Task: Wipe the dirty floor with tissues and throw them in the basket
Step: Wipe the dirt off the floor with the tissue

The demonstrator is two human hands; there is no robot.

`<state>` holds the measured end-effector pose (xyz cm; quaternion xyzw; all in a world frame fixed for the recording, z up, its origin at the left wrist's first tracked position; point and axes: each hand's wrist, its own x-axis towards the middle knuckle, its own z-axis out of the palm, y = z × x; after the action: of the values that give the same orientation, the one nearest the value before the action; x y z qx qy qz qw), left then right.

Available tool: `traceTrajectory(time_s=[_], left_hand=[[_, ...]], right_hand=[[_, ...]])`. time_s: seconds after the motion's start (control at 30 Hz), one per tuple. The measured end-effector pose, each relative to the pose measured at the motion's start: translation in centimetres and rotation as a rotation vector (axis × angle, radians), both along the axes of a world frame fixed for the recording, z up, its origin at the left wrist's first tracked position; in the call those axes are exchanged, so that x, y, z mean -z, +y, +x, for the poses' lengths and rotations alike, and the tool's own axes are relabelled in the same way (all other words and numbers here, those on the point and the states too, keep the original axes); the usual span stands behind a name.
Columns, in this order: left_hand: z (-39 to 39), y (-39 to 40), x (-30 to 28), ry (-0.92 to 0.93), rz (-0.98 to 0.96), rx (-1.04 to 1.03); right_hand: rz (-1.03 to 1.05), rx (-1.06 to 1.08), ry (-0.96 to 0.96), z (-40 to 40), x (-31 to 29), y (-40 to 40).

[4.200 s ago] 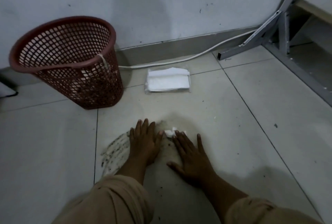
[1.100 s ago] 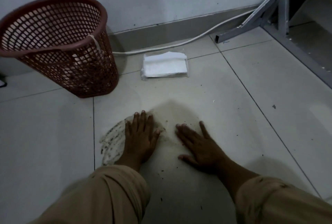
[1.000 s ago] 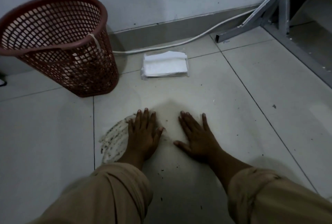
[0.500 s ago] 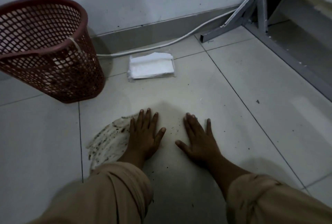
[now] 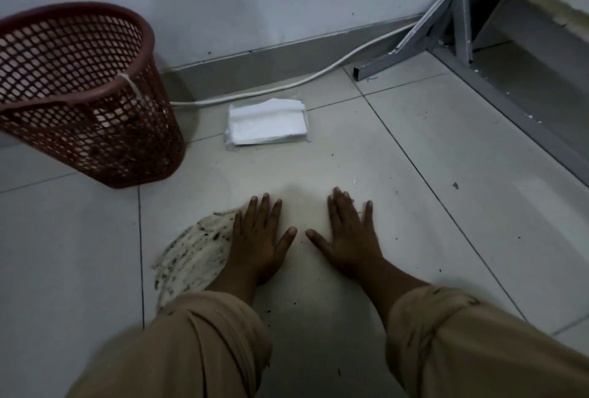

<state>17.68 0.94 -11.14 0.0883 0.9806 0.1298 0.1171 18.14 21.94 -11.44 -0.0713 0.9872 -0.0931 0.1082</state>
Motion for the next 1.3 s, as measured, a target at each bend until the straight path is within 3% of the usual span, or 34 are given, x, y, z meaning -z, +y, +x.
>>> traceTrajectory(time_s=[0.13,0.23,0.3,0.43,0.5,0.77,1.0,1.17,1.3], left_hand=[[0.4,-0.2,0.1,-0.005,-0.032,-0.002],[0.1,-0.6,0.1,0.003,-0.033,-0.021],[-0.1,-0.4,0.0,-0.010,-0.025,-0.021],[-0.4,0.9,0.1,-0.019,0.011,-0.001],[-0.5,1.2,0.2,-0.014,0.015,0.012],[1.0,-0.4,0.7,0.017,-0.072,0.006],[1.9,-1.5,0.0,0.012,-0.049,-0.083],[2.6,-3.4,-0.7,0.004,-0.058,-0.176],[3.5,-4.4,-1.0,-0.019,-0.052,-0.203]], right_hand=[[-0.023,-0.329,0.013,1.4,0.2,-2.9],[-0.020,-0.499,0.044,3.8,0.9,-0.5],[0.020,-0.418,0.070,4.3,1.1,2.0],[0.054,0.039,0.047,2.3,1.0,3.2],[0.008,0.091,0.031,0.9,0.6,1.4],[-0.069,-0.382,0.094,3.9,1.9,-2.2],[-0.080,-0.120,0.048,0.4,0.9,-2.8],[-0.105,-0.387,0.039,0.3,1.0,-7.4],[-0.054,-0.557,0.092,1.8,1.7,-5.2]])
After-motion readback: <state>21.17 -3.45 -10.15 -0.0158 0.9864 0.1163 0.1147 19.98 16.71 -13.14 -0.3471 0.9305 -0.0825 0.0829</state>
